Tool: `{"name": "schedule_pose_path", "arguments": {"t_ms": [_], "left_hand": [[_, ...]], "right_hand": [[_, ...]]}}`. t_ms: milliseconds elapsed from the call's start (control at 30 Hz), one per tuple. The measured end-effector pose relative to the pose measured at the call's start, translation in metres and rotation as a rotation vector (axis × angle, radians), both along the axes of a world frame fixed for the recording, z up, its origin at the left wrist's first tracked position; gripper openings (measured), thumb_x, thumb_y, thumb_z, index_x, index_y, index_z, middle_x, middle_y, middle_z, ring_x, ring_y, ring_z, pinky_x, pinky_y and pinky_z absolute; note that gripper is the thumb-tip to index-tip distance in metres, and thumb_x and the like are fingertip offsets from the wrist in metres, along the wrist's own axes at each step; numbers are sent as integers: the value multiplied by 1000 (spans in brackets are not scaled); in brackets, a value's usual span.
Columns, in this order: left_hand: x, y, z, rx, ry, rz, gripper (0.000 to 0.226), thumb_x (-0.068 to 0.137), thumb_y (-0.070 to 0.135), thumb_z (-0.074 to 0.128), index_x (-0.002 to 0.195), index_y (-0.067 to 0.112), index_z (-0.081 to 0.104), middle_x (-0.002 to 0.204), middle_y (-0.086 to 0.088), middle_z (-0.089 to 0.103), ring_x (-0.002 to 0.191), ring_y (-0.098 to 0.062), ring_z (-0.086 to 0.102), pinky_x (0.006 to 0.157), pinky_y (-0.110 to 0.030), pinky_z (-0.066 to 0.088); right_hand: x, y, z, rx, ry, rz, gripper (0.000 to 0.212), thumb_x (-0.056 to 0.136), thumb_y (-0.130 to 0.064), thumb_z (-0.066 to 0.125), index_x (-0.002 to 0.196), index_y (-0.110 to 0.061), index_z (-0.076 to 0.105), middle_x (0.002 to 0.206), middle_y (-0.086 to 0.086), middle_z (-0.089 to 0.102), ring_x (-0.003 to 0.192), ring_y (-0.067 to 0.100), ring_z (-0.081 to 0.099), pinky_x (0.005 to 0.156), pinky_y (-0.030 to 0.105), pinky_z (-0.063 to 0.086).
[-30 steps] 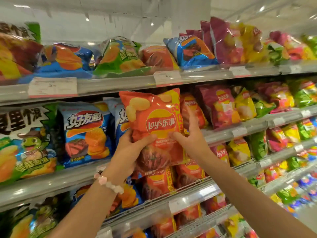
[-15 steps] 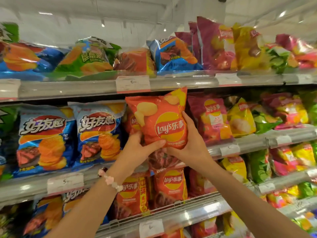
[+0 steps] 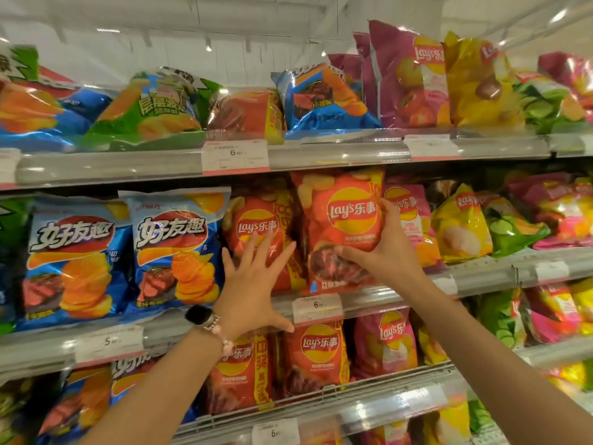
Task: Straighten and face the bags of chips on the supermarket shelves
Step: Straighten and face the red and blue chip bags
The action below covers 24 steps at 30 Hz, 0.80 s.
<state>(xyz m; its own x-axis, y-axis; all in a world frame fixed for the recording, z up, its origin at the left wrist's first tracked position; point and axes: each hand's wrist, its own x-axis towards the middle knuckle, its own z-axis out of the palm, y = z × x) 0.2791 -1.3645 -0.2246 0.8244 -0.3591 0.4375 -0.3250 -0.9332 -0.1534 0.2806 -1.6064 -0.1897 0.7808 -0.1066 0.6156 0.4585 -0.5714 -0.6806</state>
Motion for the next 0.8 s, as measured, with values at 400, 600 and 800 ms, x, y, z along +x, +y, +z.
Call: {"name": "schedule_pose_path", "arguments": {"t_ms": [400, 600, 800], "left_hand": [[12, -14, -12, 13, 18, 126, 139, 54, 73, 73, 143, 39, -28, 155, -4, -32, 141, -29, -31, 109, -69, 6], [10, -17, -10, 44, 36, 120, 131, 59, 71, 73, 132, 48, -34, 152, -9, -36, 139, -35, -33, 107, -72, 6], [9, -17, -9, 78, 52, 134, 130, 60, 72, 72, 137, 47, -30, 151, -12, -38, 138, -37, -34, 106, -73, 6]], "right_hand": [[43, 15, -22, -151, -124, -41, 81, 80, -47, 70, 146, -30, 27, 153, 7, 20, 134, 27, 36, 93, 31, 41], [42, 16, -20, -237, -1, -68, 84, 79, -53, 67, 148, -32, 23, 158, 6, 11, 134, 31, 37, 95, 40, 44], [42, 15, -16, -237, 65, -23, 85, 80, -53, 66, 149, -34, 21, 159, 5, 7, 139, 31, 29, 104, 44, 38]]}}
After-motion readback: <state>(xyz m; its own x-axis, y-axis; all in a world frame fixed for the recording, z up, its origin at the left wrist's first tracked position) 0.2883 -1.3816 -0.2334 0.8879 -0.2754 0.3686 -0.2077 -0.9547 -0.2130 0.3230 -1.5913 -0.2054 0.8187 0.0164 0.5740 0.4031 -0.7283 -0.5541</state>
